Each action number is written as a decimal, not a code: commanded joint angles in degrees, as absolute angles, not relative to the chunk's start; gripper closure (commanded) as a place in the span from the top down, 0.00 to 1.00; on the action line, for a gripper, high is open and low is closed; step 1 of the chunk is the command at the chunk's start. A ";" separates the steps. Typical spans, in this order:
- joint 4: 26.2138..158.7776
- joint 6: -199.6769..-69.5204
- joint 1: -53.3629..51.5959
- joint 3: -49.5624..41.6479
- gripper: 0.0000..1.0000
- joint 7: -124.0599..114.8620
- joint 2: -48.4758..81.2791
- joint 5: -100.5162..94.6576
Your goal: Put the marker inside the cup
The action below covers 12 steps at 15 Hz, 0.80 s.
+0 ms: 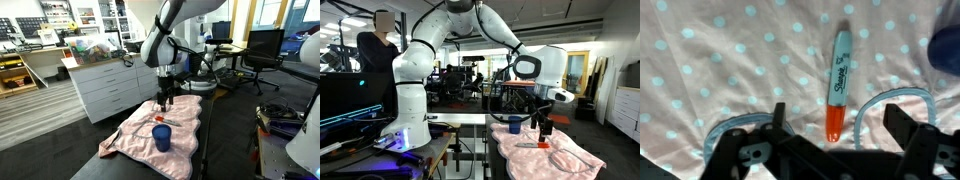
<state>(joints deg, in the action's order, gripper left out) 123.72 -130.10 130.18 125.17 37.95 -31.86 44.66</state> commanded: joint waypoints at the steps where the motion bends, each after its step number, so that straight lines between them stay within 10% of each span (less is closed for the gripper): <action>1: 123.95 -132.15 129.10 125.98 1.00 42.32 -32.51 48.41; 12: 123.76 -138.84 127.35 128.60 1.00 54.85 -38.91 55.28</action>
<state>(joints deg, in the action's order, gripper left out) 123.77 -135.99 128.13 128.23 51.63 -36.64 52.43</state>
